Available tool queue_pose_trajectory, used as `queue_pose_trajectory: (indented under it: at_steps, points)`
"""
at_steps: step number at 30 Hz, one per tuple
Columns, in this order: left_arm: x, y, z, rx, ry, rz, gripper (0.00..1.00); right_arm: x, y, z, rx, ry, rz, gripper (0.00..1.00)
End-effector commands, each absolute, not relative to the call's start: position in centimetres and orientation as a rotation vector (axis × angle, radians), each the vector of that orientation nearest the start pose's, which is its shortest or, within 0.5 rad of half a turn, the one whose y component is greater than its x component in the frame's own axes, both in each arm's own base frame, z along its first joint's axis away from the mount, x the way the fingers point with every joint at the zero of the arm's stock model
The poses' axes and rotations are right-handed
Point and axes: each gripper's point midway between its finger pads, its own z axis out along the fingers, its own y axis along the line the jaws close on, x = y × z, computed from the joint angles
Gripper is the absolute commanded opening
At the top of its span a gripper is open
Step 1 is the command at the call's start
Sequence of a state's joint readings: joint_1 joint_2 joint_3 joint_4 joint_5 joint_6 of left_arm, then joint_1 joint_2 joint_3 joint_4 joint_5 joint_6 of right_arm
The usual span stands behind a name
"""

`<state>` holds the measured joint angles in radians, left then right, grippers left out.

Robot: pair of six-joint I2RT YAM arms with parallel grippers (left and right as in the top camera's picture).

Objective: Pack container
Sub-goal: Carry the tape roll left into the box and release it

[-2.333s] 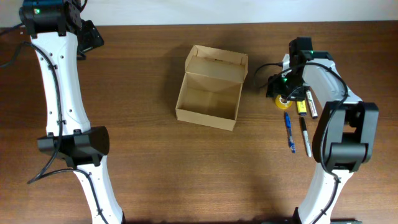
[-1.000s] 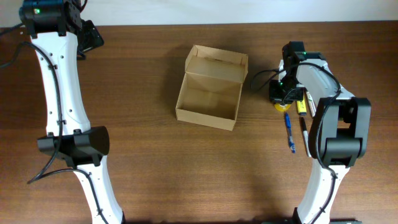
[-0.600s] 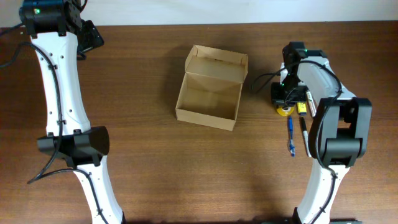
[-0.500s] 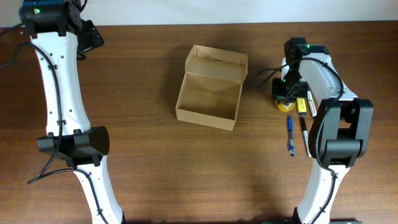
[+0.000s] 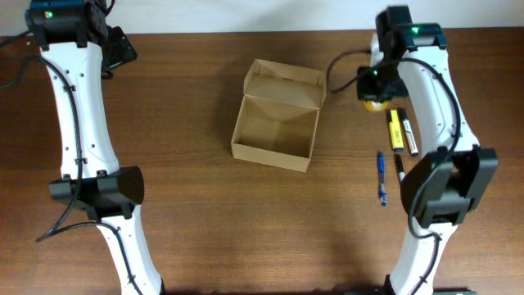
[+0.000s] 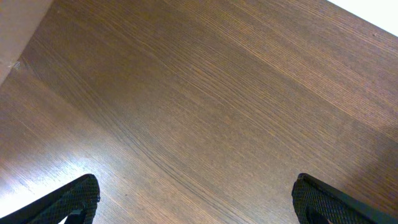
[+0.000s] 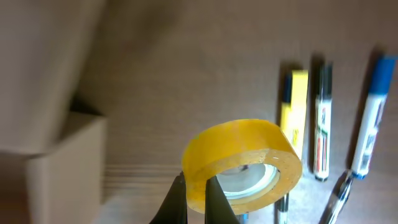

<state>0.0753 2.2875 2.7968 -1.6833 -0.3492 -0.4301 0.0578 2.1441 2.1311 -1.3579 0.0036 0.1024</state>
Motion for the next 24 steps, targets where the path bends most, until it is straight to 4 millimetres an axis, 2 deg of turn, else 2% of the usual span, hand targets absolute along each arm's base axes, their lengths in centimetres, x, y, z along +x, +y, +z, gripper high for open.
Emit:
queue_pose_trajectory:
  at_steps: [1,5,8,17,24]
  points:
    - [46.4,9.8,27.0,-0.759,2.548,0.386,1.00,45.8,3.9,18.2,0.035,2.872,0.018,0.04]
    - [46.4,9.8,27.0,-0.759,2.548,0.386,1.00,45.2,5.9,18.3,-0.029,2.885,0.025,0.04]
    - [46.4,9.8,27.0,-0.759,2.548,0.386,1.00,44.6,8.2,18.3,-0.105,2.893,0.036,0.04]
    - [46.4,9.8,27.0,-0.759,2.548,0.386,1.00,41.8,17.1,18.8,-0.410,2.867,0.073,0.04]
    - [46.4,9.8,27.0,-0.759,2.548,0.386,1.00,40.4,22.1,19.0,-0.663,2.784,0.094,0.04]
